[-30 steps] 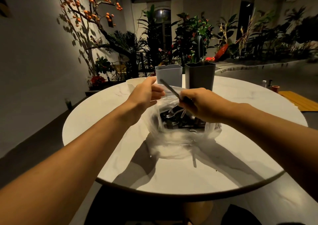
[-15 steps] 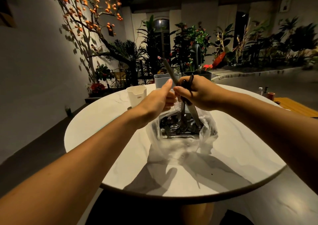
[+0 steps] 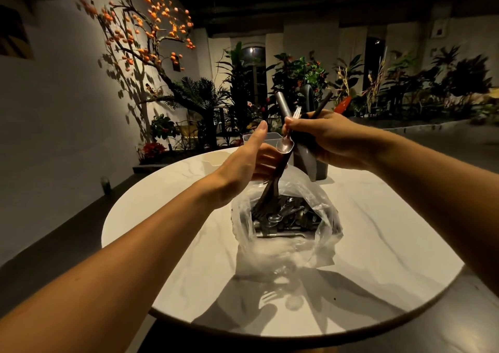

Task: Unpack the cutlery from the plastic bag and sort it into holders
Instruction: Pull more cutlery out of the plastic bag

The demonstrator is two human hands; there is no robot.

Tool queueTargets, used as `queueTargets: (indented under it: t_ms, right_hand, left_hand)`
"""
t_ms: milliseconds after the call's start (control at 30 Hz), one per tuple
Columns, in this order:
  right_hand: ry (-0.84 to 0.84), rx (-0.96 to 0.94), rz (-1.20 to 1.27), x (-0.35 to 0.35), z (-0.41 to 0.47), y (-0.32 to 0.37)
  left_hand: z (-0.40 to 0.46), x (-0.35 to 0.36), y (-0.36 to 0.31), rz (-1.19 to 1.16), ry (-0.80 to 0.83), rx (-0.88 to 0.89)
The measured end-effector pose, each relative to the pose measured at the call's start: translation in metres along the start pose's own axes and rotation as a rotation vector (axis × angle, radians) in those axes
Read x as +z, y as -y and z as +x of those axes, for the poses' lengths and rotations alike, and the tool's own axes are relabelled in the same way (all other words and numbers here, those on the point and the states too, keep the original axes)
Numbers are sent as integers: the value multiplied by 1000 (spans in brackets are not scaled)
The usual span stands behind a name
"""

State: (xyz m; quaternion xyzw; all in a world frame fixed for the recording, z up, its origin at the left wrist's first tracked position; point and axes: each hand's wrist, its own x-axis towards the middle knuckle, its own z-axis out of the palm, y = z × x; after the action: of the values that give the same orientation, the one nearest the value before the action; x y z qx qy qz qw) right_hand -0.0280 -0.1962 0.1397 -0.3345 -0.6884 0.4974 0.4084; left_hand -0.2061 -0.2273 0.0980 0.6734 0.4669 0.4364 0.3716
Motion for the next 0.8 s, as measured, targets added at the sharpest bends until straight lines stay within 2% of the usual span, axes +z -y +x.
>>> queueTargets:
  t_ms: [133,367,500,667,800]
  right_hand:
    - [4,48,149,0,10,-5]
    - [52,83,228,1,43,-32]
    - [28,95,320,-1,65,-57]
    - [-29,108,336,2,91,-96]
    - [-88,120,379,5,98,-125]
  left_hand:
    - [11,-6,5,17,66,-73]
    - [34,-8,23,-194,213,-153]
    - [53,-14,33,-189,156,-226]
    - [70,-14,55,-40,59,-246]
    - [75,-12,84,-225,88,-346]
